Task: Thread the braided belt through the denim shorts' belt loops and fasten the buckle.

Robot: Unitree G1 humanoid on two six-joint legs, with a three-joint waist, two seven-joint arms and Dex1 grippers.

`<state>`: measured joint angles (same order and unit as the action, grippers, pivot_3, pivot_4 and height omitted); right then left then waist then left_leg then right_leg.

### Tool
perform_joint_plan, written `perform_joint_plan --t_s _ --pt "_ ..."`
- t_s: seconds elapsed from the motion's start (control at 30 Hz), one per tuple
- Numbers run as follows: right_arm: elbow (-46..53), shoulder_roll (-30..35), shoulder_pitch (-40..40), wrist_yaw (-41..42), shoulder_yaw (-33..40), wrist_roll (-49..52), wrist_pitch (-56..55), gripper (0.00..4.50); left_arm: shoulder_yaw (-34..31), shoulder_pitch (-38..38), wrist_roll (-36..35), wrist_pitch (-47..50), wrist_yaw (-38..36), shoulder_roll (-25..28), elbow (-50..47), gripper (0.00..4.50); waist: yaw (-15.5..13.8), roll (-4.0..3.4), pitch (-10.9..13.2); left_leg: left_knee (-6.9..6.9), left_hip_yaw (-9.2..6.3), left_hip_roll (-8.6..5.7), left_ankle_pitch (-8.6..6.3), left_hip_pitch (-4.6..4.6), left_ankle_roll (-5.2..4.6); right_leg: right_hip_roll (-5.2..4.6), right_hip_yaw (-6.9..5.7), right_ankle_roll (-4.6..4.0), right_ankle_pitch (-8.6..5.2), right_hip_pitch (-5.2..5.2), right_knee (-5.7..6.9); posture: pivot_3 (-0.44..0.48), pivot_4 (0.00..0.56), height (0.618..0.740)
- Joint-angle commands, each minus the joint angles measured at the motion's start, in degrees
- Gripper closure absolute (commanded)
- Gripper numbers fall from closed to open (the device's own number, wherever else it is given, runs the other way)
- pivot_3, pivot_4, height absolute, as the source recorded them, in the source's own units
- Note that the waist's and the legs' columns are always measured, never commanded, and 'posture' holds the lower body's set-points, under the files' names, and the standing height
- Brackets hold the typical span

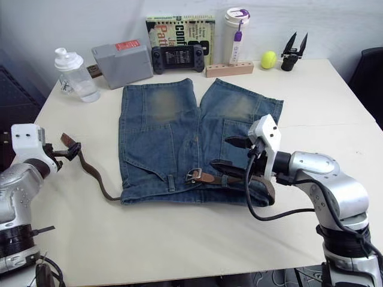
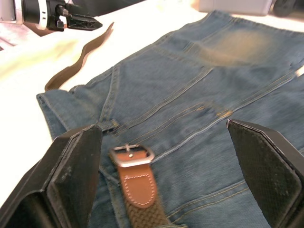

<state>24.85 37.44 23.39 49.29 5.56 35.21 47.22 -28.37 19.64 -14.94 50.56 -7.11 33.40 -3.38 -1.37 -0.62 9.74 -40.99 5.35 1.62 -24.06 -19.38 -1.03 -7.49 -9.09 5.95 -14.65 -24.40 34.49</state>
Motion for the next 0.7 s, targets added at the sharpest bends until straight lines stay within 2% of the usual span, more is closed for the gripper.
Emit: perform_joint_plan --t_s 0.03,0.3,0.53,0.7 --pt "3.05 0.82 -0.96 -0.68 -0.19 0.59 -0.84 0.05 0.60 1.03 1.71 -1.98 1.91 -0.79 2.96 0.00 0.03 0.02 0.01 0.00 0.04 0.00 0.00 0.00 0.01 0.01 0.00 0.00 0.00 0.00 0.00 0.000 0.150 0.726" --pt "3.83 1.46 -2.37 -2.18 -0.91 0.69 -0.15 0.05 0.50 1.40 0.46 -3.65 1.66 -2.58 6.15 0.00 0.04 0.04 0.02 0.01 0.18 0.01 0.03 0.01 0.06 0.04 -0.01 0.00 0.00 0.00 0.01 0.000 0.150 0.726" --pt "3.55 1.65 -3.17 -2.51 -1.86 0.05 -0.78 0.05 -1.70 5.03 -2.85 -3.25 1.64 -2.72 1.29 0.00 0.03 0.16 0.09 -0.01 0.18 0.01 0.03 -0.01 0.06 0.04 -0.03 0.00 0.00 0.00 0.01 0.000 0.150 0.726" --pt "3.07 1.44 -3.10 -2.68 -2.30 -0.05 -1.35 0.05 0.58 5.57 -3.80 2.06 1.99 -3.03 -4.63 0.00 0.15 0.26 0.15 0.02 0.18 0.01 0.03 -0.01 0.06 0.03 -0.02 0.00 0.00 -0.01 0.00 0.000 0.150 0.726"
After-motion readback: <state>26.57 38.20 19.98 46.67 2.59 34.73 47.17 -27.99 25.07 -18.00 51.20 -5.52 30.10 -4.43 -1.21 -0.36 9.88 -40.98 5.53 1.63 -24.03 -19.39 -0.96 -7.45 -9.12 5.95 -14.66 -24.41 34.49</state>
